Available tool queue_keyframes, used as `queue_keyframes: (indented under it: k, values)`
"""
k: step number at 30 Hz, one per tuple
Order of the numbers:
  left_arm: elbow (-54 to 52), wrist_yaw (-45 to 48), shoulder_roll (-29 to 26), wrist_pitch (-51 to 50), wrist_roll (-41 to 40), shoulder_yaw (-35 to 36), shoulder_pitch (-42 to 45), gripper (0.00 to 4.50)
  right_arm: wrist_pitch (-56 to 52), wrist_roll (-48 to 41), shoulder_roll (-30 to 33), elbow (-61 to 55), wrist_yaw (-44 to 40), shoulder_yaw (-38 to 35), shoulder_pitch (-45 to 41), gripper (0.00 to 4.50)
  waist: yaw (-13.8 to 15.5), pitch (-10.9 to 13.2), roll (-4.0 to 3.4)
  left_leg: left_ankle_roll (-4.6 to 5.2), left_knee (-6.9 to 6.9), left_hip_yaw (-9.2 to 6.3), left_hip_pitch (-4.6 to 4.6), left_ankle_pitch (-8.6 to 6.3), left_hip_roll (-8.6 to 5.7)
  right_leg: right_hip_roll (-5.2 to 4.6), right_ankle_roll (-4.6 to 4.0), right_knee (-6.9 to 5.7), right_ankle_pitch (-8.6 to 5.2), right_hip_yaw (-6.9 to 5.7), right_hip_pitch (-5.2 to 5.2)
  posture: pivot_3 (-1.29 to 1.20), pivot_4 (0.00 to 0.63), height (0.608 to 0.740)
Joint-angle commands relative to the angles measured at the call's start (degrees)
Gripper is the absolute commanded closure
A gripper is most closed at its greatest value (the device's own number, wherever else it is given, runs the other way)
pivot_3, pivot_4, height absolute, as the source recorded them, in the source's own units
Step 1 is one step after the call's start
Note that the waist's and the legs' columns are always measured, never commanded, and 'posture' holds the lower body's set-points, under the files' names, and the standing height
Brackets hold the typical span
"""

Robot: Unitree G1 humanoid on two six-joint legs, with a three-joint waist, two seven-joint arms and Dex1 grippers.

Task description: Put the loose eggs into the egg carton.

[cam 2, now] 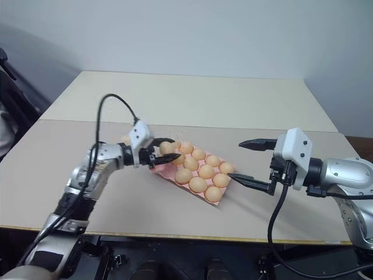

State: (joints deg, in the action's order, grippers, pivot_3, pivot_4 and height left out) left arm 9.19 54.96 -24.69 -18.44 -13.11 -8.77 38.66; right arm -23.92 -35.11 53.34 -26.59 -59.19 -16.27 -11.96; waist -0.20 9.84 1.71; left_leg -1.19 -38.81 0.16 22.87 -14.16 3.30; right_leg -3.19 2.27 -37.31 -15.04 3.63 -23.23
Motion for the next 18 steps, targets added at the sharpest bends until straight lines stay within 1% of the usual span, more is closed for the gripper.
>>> queue_keyframes:
  k: [1, 3, 5, 9, 14, 18]
  values:
    - [0.6, 0.2, 0.8, 1.2, 1.2, -1.2, 1.5, 1.97, -0.4, -1.2, 0.1, -2.3, 1.2, -2.4, 0.8, 0.00, 0.0, 0.0, 0.00, 0.00, 0.00, 0.00, -0.01, 0.00, 0.00, 0.00, 0.00, 0.00, 0.00, 0.00, 0.00, 0.00, 0.150, 0.740]
    - [1.5, -0.3, 1.1, 1.3, 2.1, -1.7, 1.8, 1.97, -0.6, -1.3, 0.0, -2.9, 2.0, -2.7, 1.2, 0.00, 0.0, 0.0, 0.00, 0.00, 0.00, -0.01, -0.01, 0.00, -0.01, 0.00, 0.00, 0.00, 0.00, 0.00, 0.01, 0.00, 0.150, 0.740]
    - [1.7, -0.4, 1.2, 1.2, 2.4, -1.6, 1.8, 1.26, -0.8, -1.6, -0.1, -3.4, 2.5, -3.0, 1.6, 0.00, -0.1, 0.0, 0.00, 0.00, -0.02, -0.01, -0.01, 0.00, -0.02, -0.01, 0.00, -0.01, 0.00, 0.01, 0.01, 0.00, 0.150, 0.740]
    - [-0.3, 0.9, 0.5, 0.6, 1.7, -1.3, 1.0, 0.02, -0.7, -1.7, -0.1, -3.5, 2.8, -2.9, 1.9, 0.00, -0.1, 0.0, 0.00, 0.00, -0.01, -0.02, 0.00, 0.00, -0.02, -0.01, 0.01, 0.00, 0.00, 0.01, 0.00, 0.00, 0.150, 0.740]
    - [-4.1, 1.2, -0.4, -0.9, 0.1, 0.2, 0.0, 0.02, -0.3, -1.7, -0.3, -2.9, 2.9, -1.9, 1.0, 0.00, 0.0, 0.0, 0.00, 0.00, -0.01, -0.02, 0.00, 0.00, -0.02, -0.01, 0.01, 0.01, 0.00, 0.01, 0.01, 0.00, 0.150, 0.740]
    - [-6.9, 0.6, -1.9, -2.9, -2.1, 3.3, -0.1, 0.02, 0.0, -1.4, -0.5, -1.9, 2.5, -0.9, -0.1, 0.00, -0.3, 0.0, 0.00, 0.00, -0.01, -0.02, 0.00, 0.00, -0.02, -0.01, 0.01, 0.00, 0.00, 0.00, 0.01, 0.00, 0.150, 0.740]
